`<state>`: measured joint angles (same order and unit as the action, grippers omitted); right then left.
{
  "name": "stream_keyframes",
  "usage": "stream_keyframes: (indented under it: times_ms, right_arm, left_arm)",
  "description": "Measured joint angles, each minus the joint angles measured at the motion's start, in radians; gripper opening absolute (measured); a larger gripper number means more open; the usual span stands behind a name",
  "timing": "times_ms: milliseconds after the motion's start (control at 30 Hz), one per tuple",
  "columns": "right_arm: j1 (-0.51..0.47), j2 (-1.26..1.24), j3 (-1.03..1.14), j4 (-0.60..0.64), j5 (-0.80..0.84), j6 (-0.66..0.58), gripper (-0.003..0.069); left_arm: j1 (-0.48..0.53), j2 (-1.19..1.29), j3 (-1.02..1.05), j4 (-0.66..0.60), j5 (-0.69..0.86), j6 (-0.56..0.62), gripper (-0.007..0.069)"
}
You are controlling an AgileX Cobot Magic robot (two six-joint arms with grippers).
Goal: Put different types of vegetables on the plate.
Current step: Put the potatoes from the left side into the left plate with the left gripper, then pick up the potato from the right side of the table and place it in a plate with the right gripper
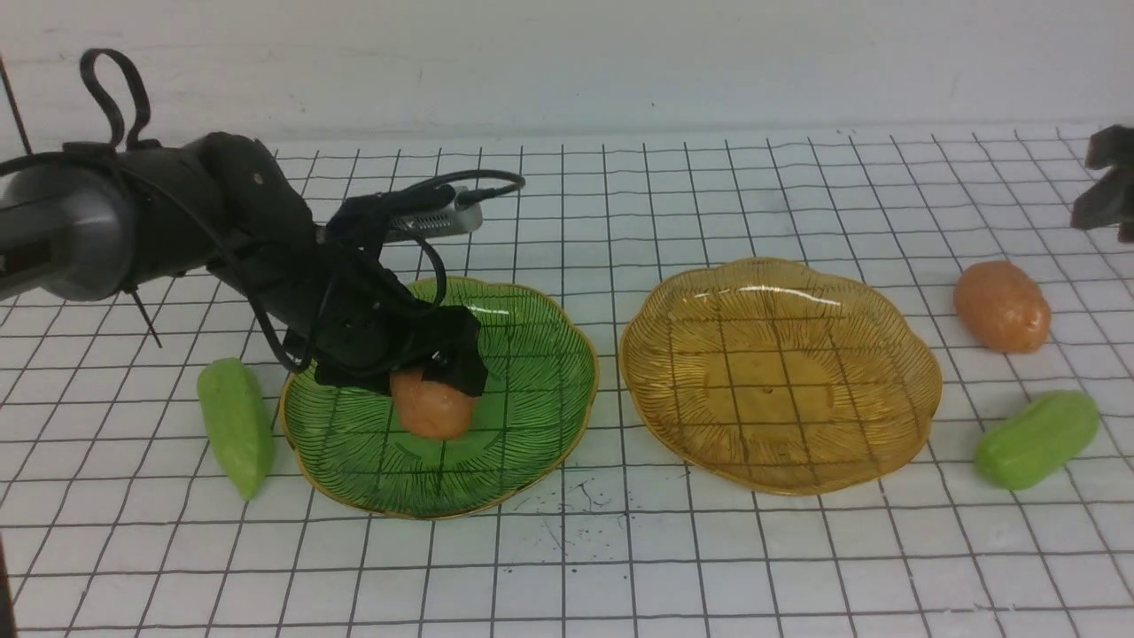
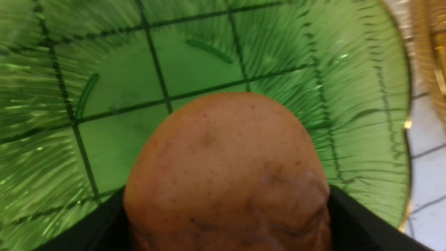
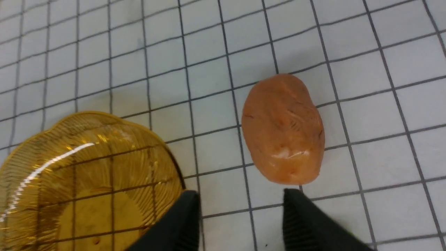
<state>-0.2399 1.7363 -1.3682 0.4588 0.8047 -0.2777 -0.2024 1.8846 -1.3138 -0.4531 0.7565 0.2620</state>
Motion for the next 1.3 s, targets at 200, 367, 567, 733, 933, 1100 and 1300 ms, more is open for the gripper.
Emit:
stream_keyframes:
  times_ms: [200,367,567,733,933,1100,1300]
  right_arm:
    - [0.028,0.194,-0.077,-0.003,-0.116,-0.039,0.0659]
    - [0.058,0.329,-0.182,-0.022,-0.137,-0.04,0.0691]
    - [0.074,0.433,-0.261,-0.082,-0.116,-0.036,0.0683]
    - [0.078,0.446,-0.27,-0.123,-0.082,0.014,0.0563]
    - [0.078,0.432,-0.277,-0.21,0.0,0.077,0.0504]
    - [0.079,0.325,-0.277,-0.117,0.121,0.08,0.0504]
    - [0.231,0.13,-0.278,0.235,0.198,-0.046,0.0504]
  left_arm:
    - [0.0,0.01,-0.005,0.033,0.003,-0.007,0.0667]
    - [0.0,0.01,-0.026,0.089,0.035,-0.007,0.0682]
    - [0.0,0.01,-0.124,0.171,0.195,-0.024,0.066]
    - [0.0,-0.03,-0.218,0.308,0.306,-0.052,0.0451]
    - [0.003,-0.132,-0.256,0.444,0.399,-0.077,0.0071]
    - [0.053,-0.223,-0.256,0.492,0.447,-0.129,-0.0002]
    - [0.17,-0.298,-0.185,0.433,0.413,-0.187,-0.0008]
